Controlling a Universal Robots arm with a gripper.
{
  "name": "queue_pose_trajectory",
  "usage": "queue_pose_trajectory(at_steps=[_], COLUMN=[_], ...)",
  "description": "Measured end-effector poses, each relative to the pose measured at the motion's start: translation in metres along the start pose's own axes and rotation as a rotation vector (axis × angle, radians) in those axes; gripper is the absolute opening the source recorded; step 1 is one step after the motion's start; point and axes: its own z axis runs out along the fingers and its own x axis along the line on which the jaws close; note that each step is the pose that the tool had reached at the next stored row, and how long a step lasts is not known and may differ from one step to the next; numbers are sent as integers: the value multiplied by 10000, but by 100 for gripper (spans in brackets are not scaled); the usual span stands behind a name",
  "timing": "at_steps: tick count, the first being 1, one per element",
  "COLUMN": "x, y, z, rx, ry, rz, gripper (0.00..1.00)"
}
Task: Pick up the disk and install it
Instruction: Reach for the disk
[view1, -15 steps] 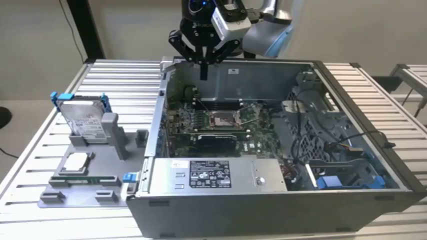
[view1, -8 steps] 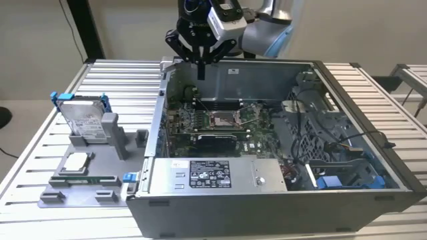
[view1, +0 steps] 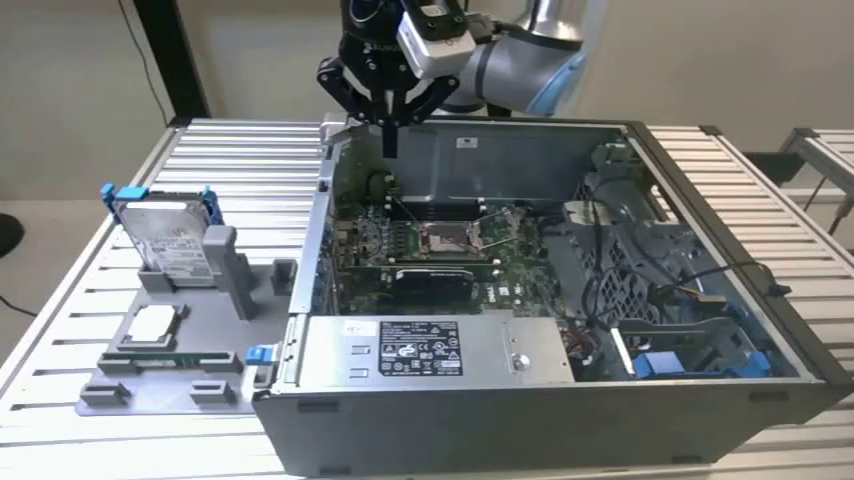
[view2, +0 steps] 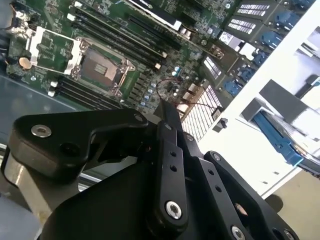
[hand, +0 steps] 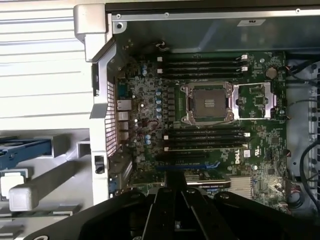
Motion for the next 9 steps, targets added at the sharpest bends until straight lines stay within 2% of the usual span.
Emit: queue_pose_trajectory(at_steps=[9], x=[181], y=[53], z=[-1], rx=[1], ry=[1], rz=[2], gripper=[0])
